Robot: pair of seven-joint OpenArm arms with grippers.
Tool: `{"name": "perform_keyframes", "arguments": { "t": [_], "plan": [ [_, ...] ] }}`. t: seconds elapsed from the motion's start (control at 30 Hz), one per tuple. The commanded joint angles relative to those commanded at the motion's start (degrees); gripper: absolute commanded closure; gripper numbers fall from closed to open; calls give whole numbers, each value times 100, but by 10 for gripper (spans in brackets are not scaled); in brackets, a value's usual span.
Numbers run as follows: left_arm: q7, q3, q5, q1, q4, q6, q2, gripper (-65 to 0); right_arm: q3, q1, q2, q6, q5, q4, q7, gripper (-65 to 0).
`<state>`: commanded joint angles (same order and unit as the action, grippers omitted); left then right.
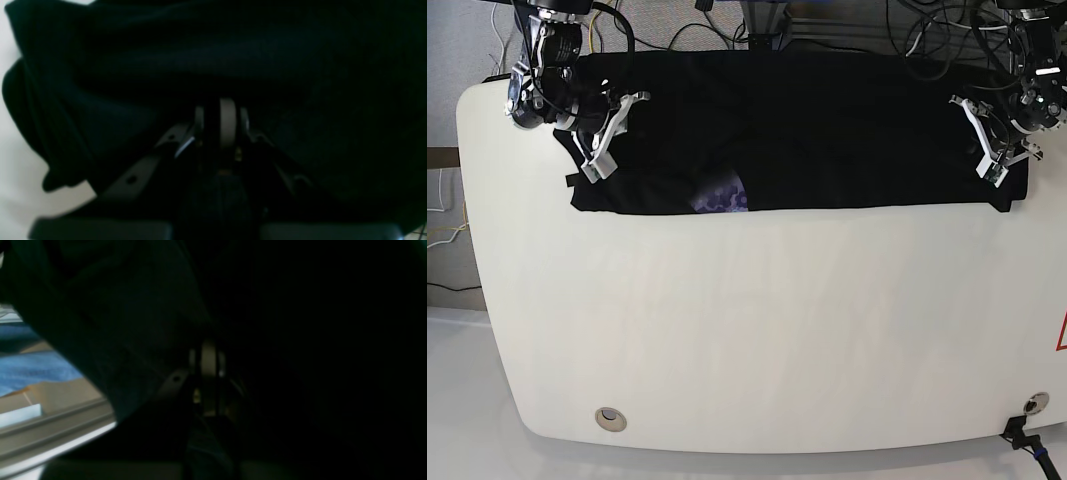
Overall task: Fold the T-shirt properly
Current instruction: 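Release the folded edge and move both grippers onto the folded strip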
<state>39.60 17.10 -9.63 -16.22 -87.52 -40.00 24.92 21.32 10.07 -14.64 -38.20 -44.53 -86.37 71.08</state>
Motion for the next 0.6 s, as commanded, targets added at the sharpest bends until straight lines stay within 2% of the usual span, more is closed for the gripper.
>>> {"name": "perform_keyframes", "arguments": {
  "t": [0.13,0.23,0.4,0.5,0.6],
  "plan": [
    [0,-299,53,615,422,0,0,-34,0,-501,-334,-26,9,703,-123,0],
    [0,-501,53,1046,782,0,0,-34,-9,-730,-475,-26,9,862,-334,0],
    [0,-580,26,1389,809,0,18,-39,-18,-844,-484,-9,9,862,-431,0],
    [18,-185,26,1451,519,0,26,-64,-18,-844,-475,0,9,862,-431,0],
    [308,413,26,1468,255,0,26,-162,-18,-844,-422,0,9,862,-440,0]
  ]
}}
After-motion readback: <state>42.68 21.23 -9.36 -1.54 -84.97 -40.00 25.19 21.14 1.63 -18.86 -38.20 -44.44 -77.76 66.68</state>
